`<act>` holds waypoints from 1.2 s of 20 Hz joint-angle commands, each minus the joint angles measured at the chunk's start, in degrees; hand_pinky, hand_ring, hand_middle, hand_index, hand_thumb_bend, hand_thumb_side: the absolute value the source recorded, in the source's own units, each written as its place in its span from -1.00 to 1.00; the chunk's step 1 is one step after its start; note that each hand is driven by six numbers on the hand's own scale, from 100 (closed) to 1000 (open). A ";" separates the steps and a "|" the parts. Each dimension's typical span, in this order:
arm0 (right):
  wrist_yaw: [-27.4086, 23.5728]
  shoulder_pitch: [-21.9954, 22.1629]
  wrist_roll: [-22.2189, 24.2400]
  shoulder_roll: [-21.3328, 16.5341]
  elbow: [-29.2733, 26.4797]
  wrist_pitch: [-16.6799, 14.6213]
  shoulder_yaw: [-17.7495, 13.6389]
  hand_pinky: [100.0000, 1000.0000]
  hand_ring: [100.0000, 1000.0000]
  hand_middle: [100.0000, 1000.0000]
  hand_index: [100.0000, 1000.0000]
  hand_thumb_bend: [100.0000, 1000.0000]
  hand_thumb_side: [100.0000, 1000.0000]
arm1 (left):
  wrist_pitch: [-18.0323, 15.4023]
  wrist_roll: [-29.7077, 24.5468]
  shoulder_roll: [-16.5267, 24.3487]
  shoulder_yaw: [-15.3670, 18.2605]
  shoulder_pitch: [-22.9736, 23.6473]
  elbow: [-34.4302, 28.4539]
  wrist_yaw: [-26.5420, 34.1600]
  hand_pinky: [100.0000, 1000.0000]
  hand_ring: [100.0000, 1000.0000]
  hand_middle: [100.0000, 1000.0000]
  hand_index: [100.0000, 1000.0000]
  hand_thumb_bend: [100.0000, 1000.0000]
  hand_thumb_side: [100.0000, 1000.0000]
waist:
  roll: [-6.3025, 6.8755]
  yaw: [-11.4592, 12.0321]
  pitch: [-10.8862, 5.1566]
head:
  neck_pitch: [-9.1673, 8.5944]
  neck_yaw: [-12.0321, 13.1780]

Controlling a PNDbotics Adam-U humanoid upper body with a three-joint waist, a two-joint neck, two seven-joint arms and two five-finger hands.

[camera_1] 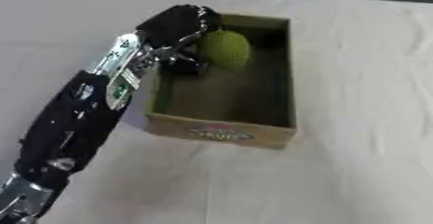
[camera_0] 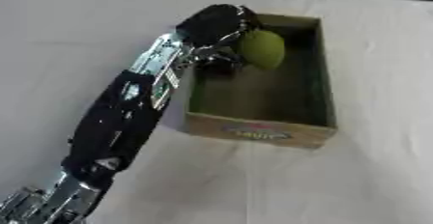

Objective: Pick up objects on the table and place them in the box.

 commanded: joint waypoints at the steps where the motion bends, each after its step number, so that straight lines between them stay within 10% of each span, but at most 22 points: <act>1: -0.27 -0.33 -0.06 -1.04 -0.90 0.11 -0.70 0.64 0.44 0.10 0.59 -1.00 -0.63 | -0.77 -2.03 -0.13 -0.26 -0.75 -0.32 -0.82 0.07 0.17 0.15 0.59 -1.00 -0.93 | -0.09 0.01 -1.14 | 0.00 -0.22; 7: -0.24 -0.14 -0.35 -1.09 -0.90 0.21 -0.77 0.64 0.44 0.10 0.59 -1.00 -0.62 | -0.98 -4.93 0.02 -0.63 -0.30 -1.52 -0.29 0.27 0.41 0.42 0.79 -1.00 -0.97 | 0.00 0.12 -1.25 | -0.03 -0.47; 15: -0.12 0.03 -0.49 -1.11 -0.90 0.27 -0.86 0.64 0.44 0.10 0.59 -1.00 -0.63 | -0.21 -3.44 0.59 -0.34 -0.13 -2.91 -1.25 0.47 0.59 0.60 0.91 -0.90 0.06 | -0.14 0.33 -1.34 | -0.19 -0.77; 24: 0.23 0.33 -1.21 -1.67 -0.90 0.12 -1.35 0.64 0.43 0.10 0.58 -1.00 -0.74 | -0.38 -3.72 2.10 0.09 -0.10 -7.13 0.51 0.49 0.64 0.64 0.93 -0.78 0.00 | -0.25 0.61 -1.48 | -0.28 -1.04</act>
